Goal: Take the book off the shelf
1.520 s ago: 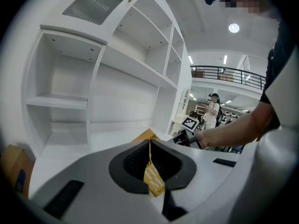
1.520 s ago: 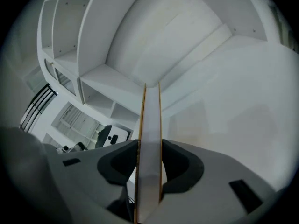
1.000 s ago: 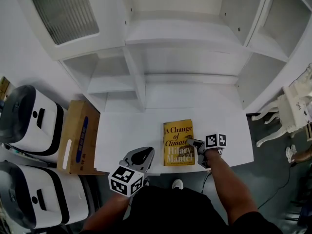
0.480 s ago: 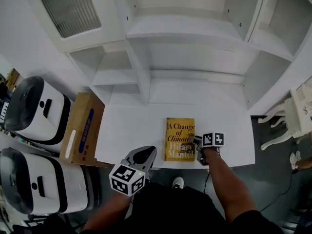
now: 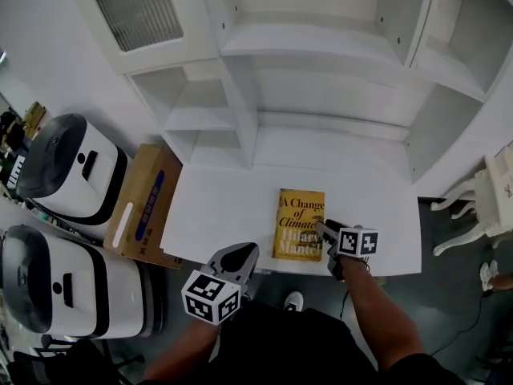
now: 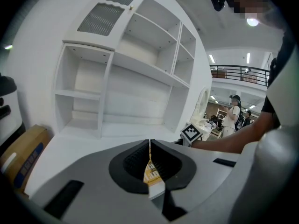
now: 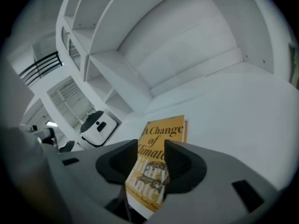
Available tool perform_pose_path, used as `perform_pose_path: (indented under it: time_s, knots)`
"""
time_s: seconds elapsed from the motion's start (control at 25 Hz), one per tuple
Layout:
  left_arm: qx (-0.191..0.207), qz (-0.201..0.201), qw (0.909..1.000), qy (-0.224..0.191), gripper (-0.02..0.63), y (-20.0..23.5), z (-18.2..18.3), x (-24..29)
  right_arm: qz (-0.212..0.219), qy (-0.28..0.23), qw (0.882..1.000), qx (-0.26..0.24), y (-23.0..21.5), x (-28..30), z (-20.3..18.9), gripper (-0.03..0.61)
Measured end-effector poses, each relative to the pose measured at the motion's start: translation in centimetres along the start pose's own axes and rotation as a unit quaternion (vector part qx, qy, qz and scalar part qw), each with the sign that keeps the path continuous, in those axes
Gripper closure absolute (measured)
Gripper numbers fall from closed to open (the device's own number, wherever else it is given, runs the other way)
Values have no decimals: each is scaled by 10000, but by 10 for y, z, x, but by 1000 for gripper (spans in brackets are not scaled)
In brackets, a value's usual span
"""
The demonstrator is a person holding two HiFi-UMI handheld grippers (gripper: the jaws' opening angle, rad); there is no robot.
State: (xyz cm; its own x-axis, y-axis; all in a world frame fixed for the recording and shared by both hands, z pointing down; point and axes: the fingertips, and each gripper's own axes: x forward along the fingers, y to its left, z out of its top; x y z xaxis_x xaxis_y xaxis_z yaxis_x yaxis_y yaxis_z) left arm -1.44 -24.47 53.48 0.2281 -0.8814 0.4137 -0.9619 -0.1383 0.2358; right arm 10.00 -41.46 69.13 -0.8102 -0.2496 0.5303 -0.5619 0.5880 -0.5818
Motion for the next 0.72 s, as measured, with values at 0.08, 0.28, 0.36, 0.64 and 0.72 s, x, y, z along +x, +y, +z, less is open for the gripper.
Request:
perform_pose_path:
  time_s: [0.08,0.28,0.36,0.64,0.72]
  knots:
    - [31,-21,10000,-19,595,-2,2,-4,289,-343,9990,-28,22,-18,7,393]
    - [157,-82,9996,-204,595,1,18,-11,770,-976,9919,-271,84,-69,13,430]
    - [200,-166,9993,-270,595,1,24,-16,782,-1111,9897,-461,104,-87,8,476]
    - [318,-636,9974,-128,595,-8,16,-44,520,-1353,9848,-956,161,-117,-17,549]
    - [363,-744,9965,-114,595,-9,14,-56,440,-1426,9847,-899,173,-120,-26,549]
